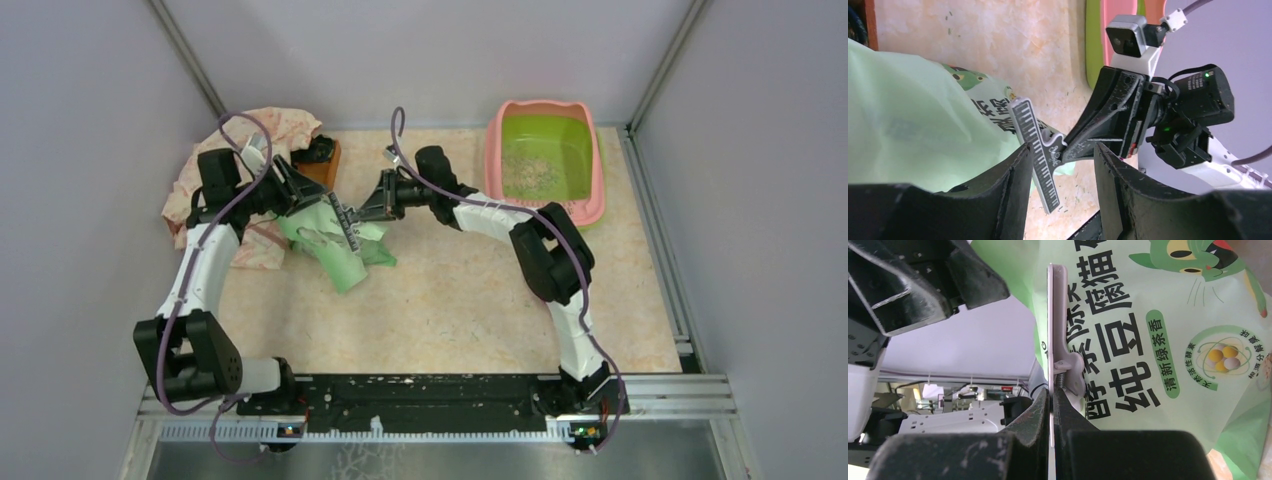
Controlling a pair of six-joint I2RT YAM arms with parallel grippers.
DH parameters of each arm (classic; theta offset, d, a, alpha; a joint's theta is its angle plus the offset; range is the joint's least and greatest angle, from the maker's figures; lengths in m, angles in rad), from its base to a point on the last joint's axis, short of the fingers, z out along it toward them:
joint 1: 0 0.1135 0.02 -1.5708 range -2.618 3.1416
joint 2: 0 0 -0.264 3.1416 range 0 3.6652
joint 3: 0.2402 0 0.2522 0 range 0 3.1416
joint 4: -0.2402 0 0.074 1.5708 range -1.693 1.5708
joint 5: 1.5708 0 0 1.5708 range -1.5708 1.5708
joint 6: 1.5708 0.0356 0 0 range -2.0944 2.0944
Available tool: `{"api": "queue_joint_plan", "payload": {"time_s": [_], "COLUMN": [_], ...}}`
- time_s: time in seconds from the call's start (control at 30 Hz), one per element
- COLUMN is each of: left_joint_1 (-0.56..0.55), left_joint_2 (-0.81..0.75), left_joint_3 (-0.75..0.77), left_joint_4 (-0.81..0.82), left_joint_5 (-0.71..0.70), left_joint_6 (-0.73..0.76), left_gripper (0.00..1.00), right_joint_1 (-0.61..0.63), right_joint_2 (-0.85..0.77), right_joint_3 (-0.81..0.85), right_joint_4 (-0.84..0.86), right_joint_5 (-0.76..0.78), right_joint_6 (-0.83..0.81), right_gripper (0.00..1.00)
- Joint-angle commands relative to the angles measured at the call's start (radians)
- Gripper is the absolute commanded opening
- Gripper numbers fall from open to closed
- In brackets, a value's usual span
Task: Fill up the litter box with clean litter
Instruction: Pick up the clamp at the center of the board.
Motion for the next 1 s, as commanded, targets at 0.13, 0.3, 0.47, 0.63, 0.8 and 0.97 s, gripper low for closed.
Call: {"api": "queue_joint_plan", "payload": {"time_s": [0.13,0.3,0.47,0.63,0.8,0.97], "left_joint_1": [0.000,-0.003,-0.018,-0.037,-0.056,-0.062], "left_joint_2": [0.052,0.064,0.077,0.084,0.080,0.071], "left_joint_3": [-0.058,-0.087,-0.112,-0.143,-0.160,-0.172], "left_joint_4": [0.252,0.310,0.375,0.414,0.438,0.439], "left_joint_5": [-0.028,-0.046,-0.061,-0.071,-0.078,-0.082], "left_joint_6": [-0.033,-0.033,-0.051,-0.066,-0.080,-0.078], "left_gripper": [0.54,0.54,0.55,0.55,0.54,0.44], "right_joint_1": [0.016,0.014,0.014,0.014,0.013,0.005], "right_joint_2": [0.014,0.032,0.050,0.067,0.088,0.105], "right_joint_3": [0.046,0.044,0.032,0.032,0.031,0.020], "right_joint_4": [0.110,0.204,0.307,0.354,0.433,0.511], "right_joint_5": [-0.023,-0.048,-0.068,-0.075,-0.079,-0.069], "right_joint_6": [0.043,0.109,0.184,0.221,0.279,0.336], "right_gripper": [0.00,0.00,0.00,0.00,0.00,0.00]}}
